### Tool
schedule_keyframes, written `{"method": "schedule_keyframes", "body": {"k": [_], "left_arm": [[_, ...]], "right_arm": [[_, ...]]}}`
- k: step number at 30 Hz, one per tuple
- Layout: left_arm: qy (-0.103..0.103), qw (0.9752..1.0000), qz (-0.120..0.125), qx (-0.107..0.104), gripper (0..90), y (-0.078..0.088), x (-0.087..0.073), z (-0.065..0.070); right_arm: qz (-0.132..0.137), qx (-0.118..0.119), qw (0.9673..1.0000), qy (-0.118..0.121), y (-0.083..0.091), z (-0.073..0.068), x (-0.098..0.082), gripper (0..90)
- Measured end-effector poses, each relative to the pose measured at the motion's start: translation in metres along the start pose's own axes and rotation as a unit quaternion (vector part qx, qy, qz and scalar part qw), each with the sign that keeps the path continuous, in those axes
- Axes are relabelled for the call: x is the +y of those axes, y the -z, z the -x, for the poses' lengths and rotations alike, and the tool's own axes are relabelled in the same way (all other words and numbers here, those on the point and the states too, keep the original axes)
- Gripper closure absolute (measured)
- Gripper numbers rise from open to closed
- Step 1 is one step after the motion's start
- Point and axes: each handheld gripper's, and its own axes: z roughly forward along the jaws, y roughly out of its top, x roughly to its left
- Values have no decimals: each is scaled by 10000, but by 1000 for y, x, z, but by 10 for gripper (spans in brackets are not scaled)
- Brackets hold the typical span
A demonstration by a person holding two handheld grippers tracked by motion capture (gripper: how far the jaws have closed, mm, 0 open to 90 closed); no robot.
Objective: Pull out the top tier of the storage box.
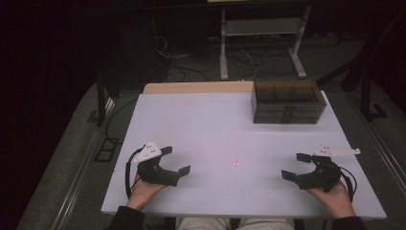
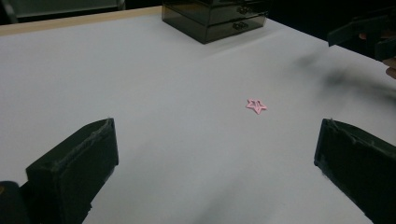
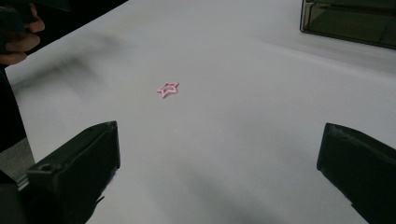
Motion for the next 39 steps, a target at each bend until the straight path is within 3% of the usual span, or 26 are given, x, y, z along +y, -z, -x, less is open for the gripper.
{"method": "schedule_keyframes", "body": {"k": [21,39], "left_arm": [[23,10000,23,25,0,1,-1,0],[21,10000,11,23,0,1,-1,0]], "right_arm": [[-42,3,9998,-199,7,4,4,0],[-87,49,9997,-230,4,5,16,0]]}}
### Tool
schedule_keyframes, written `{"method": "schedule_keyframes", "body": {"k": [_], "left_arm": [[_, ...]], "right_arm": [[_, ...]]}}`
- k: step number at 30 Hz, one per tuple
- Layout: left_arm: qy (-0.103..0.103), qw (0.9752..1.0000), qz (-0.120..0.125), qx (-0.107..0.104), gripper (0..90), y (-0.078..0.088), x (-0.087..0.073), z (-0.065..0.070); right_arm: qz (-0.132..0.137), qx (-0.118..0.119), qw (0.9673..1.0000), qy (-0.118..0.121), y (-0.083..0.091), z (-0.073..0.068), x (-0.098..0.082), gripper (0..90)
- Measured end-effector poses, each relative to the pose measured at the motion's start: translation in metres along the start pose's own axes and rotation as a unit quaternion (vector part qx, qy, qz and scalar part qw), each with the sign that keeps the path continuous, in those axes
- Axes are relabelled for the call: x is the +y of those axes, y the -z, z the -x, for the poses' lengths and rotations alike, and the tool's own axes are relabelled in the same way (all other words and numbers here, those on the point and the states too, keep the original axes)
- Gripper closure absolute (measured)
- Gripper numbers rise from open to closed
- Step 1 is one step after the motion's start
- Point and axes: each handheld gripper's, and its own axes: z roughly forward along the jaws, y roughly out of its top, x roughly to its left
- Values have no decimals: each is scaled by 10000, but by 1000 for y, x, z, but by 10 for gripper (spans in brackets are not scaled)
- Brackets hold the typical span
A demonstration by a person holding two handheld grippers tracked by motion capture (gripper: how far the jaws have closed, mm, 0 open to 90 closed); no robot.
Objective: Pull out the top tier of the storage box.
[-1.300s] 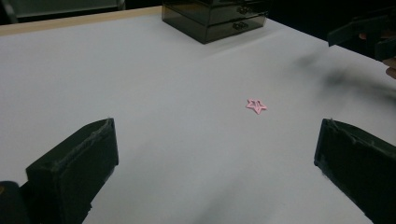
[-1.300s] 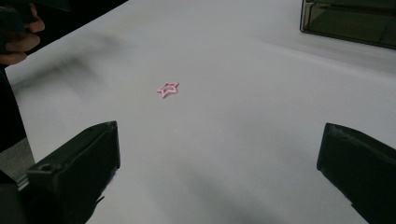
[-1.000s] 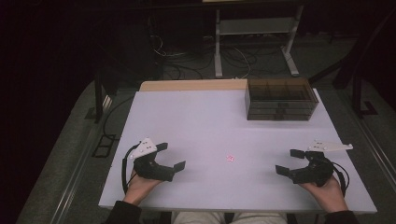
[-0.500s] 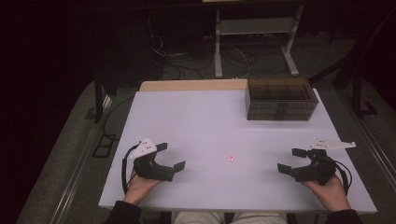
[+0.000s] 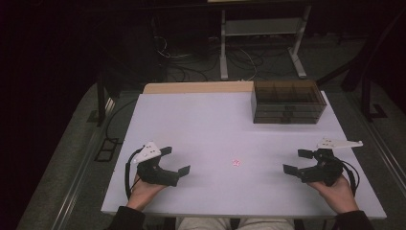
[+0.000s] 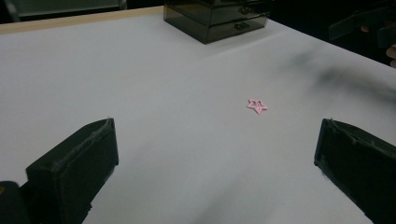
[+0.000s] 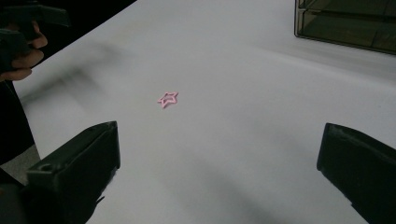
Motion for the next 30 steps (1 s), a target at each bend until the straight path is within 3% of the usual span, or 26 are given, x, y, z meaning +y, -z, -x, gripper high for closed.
{"method": "schedule_keyframes", "body": {"k": [30], "left_arm": [[6,10000,-37,-17,0,-2,-1,0]], "right_arm": [[11,93,9999,-84,-7,7,22,0]]}}
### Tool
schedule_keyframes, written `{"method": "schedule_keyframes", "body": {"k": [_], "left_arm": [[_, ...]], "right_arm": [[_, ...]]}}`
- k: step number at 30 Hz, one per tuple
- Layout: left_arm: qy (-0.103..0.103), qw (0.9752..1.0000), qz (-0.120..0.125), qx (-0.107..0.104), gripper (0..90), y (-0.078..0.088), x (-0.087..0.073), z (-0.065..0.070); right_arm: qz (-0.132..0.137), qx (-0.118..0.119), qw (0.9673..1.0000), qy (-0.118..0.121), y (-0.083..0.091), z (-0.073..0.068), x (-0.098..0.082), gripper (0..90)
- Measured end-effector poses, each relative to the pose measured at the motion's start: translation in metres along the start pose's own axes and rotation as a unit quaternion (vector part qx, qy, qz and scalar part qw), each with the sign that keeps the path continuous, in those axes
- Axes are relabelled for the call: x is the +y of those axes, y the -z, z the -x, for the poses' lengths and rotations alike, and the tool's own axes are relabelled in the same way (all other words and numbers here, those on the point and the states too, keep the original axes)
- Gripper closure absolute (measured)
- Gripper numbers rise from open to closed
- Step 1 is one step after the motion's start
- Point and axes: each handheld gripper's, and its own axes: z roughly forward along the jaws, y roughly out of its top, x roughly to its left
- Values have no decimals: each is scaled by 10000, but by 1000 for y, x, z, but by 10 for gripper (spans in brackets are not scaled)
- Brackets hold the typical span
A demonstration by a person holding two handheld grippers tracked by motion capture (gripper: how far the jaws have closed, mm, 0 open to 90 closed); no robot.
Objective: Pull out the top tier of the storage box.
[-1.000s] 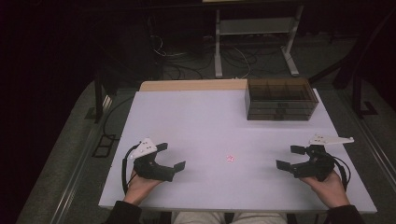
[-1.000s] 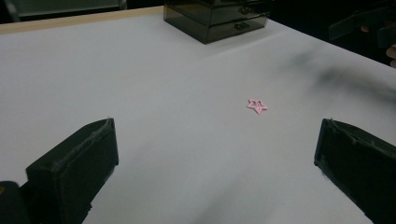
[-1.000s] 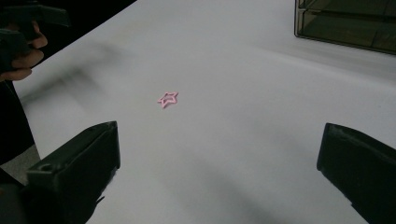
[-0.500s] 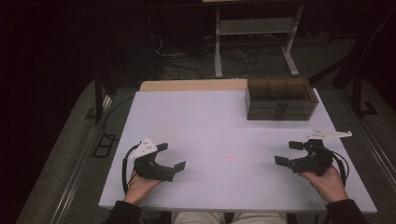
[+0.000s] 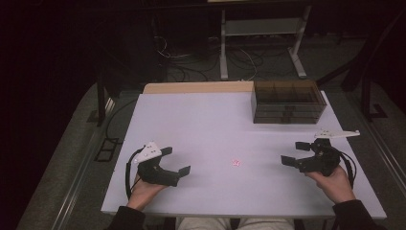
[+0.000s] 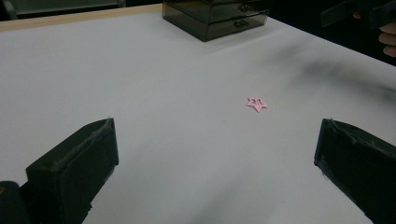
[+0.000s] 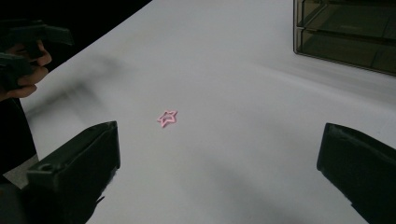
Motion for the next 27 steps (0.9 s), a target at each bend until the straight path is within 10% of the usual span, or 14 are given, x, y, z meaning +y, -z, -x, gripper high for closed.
{"method": "schedule_keyframes", "body": {"k": [27], "left_arm": [[-65,10000,51,-19,0,-2,1,0]], "right_arm": [[-105,-48,9996,-246,-10,18,24,0]]}}
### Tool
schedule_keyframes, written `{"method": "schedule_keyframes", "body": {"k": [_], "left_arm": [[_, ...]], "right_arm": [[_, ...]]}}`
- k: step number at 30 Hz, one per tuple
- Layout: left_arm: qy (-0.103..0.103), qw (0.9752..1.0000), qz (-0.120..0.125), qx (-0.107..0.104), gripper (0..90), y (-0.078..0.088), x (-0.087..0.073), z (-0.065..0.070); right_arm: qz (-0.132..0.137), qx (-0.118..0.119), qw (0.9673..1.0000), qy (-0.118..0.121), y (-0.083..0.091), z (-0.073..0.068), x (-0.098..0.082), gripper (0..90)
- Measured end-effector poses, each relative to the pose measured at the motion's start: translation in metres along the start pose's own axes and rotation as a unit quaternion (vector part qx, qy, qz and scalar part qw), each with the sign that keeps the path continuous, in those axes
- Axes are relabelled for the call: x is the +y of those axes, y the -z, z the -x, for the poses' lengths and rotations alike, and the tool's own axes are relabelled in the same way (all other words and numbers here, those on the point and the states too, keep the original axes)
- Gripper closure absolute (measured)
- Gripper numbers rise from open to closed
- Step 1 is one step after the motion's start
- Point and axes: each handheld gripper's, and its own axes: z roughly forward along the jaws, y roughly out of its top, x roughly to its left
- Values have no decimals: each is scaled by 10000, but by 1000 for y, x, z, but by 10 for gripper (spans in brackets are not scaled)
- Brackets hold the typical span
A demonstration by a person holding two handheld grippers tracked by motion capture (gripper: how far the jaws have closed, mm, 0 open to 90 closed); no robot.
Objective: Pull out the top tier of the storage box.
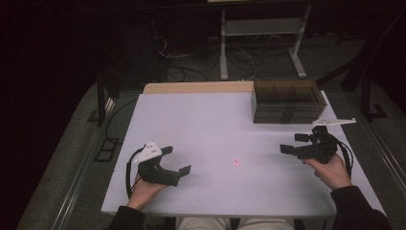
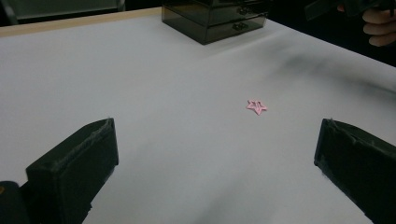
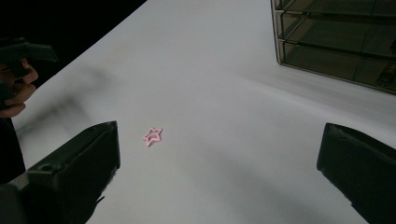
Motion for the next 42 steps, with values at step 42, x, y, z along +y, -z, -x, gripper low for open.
{"method": "schedule_keyframes", "body": {"k": [42], "left_arm": [[-21,10000,-11,-21,0,-4,1,-1]], "right_arm": [[292,-107,9978,-587,-3,38,33,0]]}}
